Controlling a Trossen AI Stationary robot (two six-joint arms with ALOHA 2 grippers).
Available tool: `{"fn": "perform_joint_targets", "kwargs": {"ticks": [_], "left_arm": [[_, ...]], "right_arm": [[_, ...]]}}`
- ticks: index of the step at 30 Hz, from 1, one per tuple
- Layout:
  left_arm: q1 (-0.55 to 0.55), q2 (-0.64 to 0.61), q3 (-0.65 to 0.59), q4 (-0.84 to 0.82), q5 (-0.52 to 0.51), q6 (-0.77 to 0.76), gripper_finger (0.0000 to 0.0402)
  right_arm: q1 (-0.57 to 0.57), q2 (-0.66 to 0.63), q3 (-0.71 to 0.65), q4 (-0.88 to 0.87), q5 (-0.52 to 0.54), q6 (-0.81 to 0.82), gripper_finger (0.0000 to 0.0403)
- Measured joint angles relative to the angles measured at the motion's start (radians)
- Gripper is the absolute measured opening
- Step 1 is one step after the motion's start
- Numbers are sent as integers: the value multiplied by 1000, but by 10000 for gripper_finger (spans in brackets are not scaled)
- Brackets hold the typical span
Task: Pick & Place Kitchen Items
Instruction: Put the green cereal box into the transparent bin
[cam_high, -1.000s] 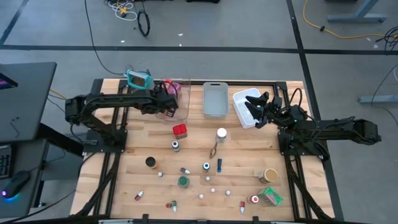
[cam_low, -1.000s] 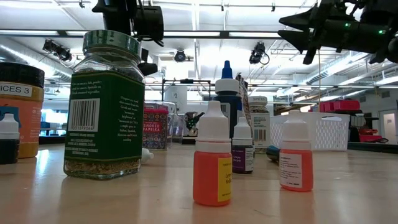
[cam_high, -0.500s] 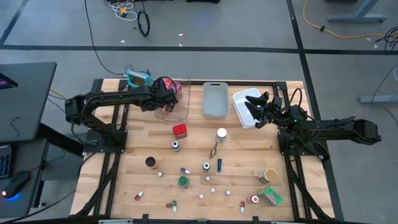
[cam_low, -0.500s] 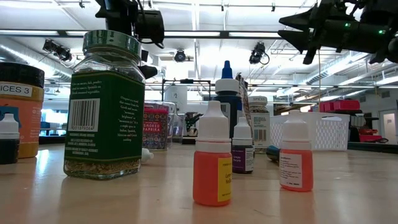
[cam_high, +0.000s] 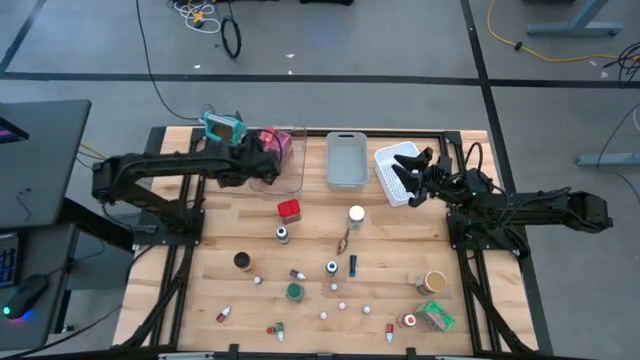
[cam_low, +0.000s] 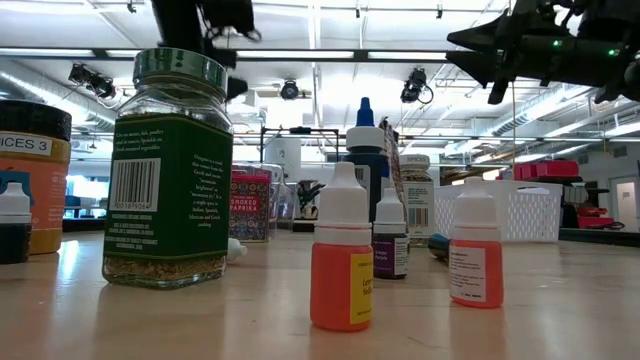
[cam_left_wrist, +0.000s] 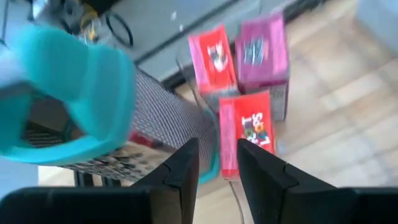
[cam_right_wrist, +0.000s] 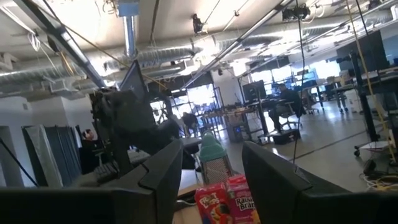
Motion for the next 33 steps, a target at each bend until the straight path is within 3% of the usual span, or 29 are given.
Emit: {"fn": "perform_joint_targets", "kwargs": {"ticks": [9, 16, 21, 28, 33], "left_arm": [[-222, -121, 0, 54, -76, 56, 111], [-373, -117, -46, 218, -85, 178, 105], [-434, -117, -146, 474, 103, 385, 104], [-453, -117, -274, 901, 405, 607, 104], [-451, -117, -306, 1002, 454, 713, 104]], "right_arm": [[0, 0, 0, -16, -3, -25, 178], [0, 0, 0, -14, -101, -46, 178], [3, 0, 37, -61, -180, -46, 178], [77, 20, 184, -367, -229, -43, 178], [174, 54, 282, -531, -229, -75, 178]]}}
